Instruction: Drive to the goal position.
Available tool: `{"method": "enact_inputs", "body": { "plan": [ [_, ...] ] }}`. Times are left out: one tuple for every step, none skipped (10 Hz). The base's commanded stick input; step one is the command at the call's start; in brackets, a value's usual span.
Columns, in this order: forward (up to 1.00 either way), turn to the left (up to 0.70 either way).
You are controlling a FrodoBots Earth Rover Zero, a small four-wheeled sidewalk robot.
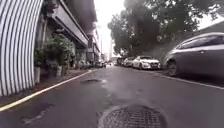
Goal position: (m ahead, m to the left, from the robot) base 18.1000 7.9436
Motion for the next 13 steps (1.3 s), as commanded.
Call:
{"method": "enact_inputs", "body": {
  "plan": [
    [0.69, 0.0],
    [0.68, 0.0],
    [0.69, 0.0],
    [0.69, 0.0],
    [0.7, 0.0],
    [0.7, 0.0],
    [0.7, 0.0],
    [0.7, 0.0],
    [0.68, 0.0],
    [0.68, 0.0],
    [0.69, 0.0],
    [0.68, 0.0],
    [0.68, 0.0]
  ]
}}
